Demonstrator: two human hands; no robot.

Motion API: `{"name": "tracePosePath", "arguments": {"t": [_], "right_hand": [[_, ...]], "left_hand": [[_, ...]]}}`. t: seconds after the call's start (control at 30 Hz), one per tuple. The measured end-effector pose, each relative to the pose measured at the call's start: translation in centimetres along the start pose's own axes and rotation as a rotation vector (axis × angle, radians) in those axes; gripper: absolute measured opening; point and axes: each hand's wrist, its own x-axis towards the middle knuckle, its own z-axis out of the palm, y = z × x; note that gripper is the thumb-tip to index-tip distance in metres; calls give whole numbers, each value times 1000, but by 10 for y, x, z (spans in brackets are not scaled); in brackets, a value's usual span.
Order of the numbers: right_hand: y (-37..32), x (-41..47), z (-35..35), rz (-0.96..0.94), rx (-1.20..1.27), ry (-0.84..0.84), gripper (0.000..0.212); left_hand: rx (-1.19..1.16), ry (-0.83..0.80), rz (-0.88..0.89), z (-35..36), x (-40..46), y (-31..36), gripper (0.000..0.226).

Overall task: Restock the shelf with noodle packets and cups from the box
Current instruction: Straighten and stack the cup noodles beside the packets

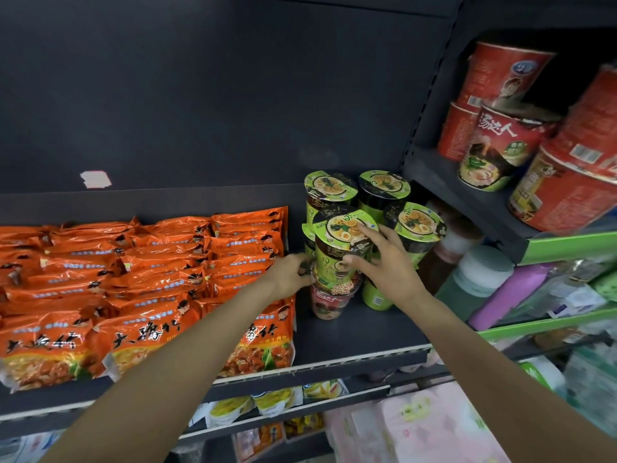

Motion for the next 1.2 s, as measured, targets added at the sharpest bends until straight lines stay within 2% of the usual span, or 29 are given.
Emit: {"name": "tracePosePath", "arguments": {"t": [0.1, 0.2, 0.5, 0.63, 0.73, 0.83, 1.03, 1.1, 1.2], "right_hand": [[3, 2, -5, -19, -16, 26, 61], [4, 3, -9, -29, -60, 33, 59], [3, 4, -7, -44, -122, 61, 61], [2, 4, -8, -45, -157, 110, 62], [0, 2, -7, -43, -187, 154, 60], [-2, 2, -6, -49, -200, 161, 59], [-2, 3, -4, -34, -172, 155, 59], [-1, 1, -2, -35, -157, 159, 62], [7, -10, 5, -5, -7, 157, 81]], "left_hand": [[-88, -38, -30, 7, 5, -3, 59], [-164, 2, -41, 11, 8, -5, 57], [-149, 59, -85, 14, 9, -13, 50], [-159, 66, -127, 14, 13, -6, 60], [-314, 0, -188, 19, 18, -3, 65], [-425, 10, -249, 21, 21, -3, 70], [-578, 21, -386, 27, 23, -2, 54], [-604, 27, -407, 29, 21, 1, 52], [-581, 49, -383, 31, 19, -2, 53]]}}
